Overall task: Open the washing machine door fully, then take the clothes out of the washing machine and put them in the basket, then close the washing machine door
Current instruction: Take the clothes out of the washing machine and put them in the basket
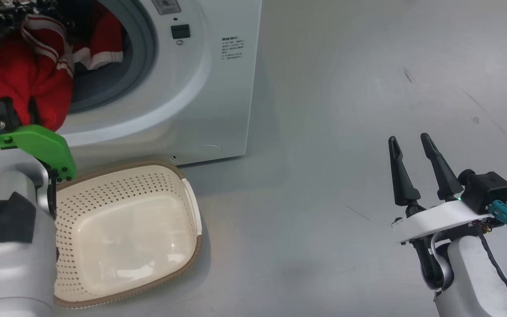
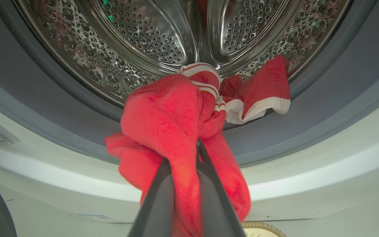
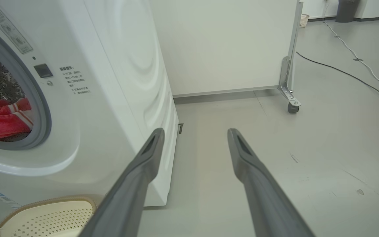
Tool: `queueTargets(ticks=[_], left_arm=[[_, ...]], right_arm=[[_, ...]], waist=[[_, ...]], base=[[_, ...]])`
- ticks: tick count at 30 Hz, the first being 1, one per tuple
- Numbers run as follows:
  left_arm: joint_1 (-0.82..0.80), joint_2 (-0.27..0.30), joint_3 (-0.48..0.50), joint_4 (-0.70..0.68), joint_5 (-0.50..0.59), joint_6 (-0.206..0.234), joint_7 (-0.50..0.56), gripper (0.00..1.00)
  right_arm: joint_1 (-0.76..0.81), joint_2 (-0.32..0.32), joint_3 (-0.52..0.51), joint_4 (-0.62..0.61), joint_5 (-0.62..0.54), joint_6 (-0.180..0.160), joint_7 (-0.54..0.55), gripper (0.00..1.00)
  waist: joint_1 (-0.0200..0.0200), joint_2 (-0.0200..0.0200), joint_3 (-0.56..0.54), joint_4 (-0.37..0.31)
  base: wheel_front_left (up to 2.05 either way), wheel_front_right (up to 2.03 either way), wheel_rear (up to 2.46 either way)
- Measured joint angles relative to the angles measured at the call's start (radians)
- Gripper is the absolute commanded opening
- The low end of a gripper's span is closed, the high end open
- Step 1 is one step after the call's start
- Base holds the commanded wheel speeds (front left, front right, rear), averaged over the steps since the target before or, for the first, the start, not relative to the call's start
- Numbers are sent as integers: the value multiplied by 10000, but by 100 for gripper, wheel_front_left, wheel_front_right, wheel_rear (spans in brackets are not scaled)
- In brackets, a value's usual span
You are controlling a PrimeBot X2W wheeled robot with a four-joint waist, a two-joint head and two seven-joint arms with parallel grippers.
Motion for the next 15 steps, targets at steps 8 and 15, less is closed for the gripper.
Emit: queueTargets(ticks=[8,15], left_arm=[[627,-182,50,10,-301,-253,-706,0],[1213,-322,52,-337,-504,-671,-1124,0]], right_arm=[[388,-15,-23,75,-79,0,-2,100],[745,-27,-127,84,-148,0,0,100]], waist=[[0,0,-675,411],[0,0,-1327,724]], base=[[0,0,0],[0,0,0]])
